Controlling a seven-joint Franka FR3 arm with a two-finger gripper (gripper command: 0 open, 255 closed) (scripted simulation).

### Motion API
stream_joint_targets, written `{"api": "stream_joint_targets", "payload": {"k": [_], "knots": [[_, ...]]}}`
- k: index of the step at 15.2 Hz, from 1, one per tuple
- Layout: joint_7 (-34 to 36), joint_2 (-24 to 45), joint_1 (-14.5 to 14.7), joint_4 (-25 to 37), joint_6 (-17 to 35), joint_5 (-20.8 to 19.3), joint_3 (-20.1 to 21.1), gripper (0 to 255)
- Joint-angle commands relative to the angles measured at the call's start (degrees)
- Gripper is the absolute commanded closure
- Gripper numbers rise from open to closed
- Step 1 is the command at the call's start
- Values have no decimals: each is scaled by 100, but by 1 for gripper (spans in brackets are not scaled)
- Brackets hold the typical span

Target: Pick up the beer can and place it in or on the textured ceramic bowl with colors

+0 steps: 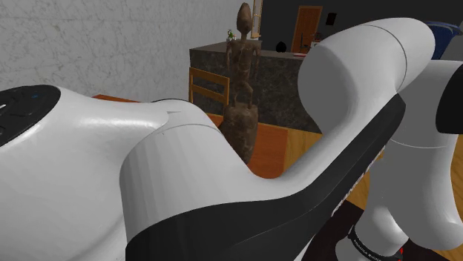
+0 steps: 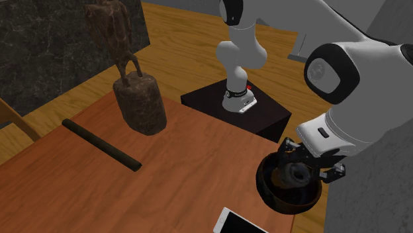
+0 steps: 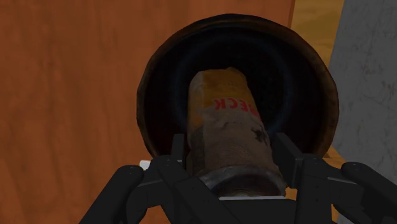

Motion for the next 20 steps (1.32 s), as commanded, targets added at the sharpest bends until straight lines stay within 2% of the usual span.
{"api": "stream_joint_targets", "payload": {"k": [1, 2, 3, 8, 12, 20], "knots": [[0, 0, 0, -2, 3, -1, 0, 255], [0, 0, 0, -2, 3, -1, 0, 255], [0, 0, 0, -2, 3, -1, 0, 0], [0, 0, 0, -2, 3, -1, 0, 0], [-43, 81, 199, 826, -752, -15, 39, 0], [-43, 81, 200, 826, -752, -15, 38, 0]]}}
